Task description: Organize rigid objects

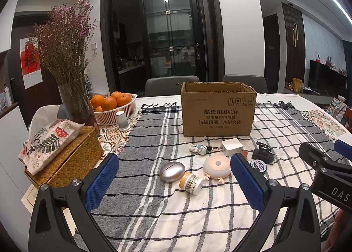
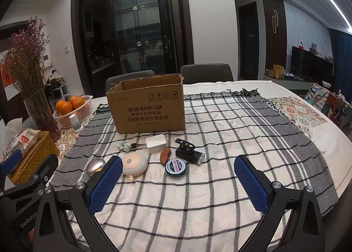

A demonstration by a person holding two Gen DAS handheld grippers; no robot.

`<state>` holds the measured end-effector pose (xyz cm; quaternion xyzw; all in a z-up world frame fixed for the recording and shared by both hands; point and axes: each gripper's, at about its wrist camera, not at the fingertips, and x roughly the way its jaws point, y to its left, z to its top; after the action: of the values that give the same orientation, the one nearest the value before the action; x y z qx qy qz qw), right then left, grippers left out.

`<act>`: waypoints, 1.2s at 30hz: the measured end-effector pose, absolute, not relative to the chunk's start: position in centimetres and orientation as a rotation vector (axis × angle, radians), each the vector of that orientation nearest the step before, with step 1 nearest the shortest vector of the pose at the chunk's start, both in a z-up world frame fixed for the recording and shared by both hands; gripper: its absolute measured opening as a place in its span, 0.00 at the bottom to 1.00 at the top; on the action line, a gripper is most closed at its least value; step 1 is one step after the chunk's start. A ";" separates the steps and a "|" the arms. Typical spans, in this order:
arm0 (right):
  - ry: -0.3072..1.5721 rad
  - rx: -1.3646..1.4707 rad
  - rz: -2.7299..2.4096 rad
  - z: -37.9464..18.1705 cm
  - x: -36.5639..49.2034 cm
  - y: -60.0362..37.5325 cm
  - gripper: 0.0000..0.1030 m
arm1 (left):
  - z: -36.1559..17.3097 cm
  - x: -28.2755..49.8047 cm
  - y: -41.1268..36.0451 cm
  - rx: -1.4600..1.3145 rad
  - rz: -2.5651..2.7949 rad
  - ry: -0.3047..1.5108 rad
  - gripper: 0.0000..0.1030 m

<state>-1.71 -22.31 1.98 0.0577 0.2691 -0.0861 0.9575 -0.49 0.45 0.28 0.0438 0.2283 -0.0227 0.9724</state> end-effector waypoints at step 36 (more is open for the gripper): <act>0.548 0.121 -0.170 1.9 -1.7 -22.2 0.99 | 0.3 -0.5 0.3 0.086 -0.065 0.469 1.00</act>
<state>-1.70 -22.15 1.88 0.0597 0.2702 -0.0836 0.9573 -0.47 0.30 0.31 0.0427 0.2324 -0.0322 0.9711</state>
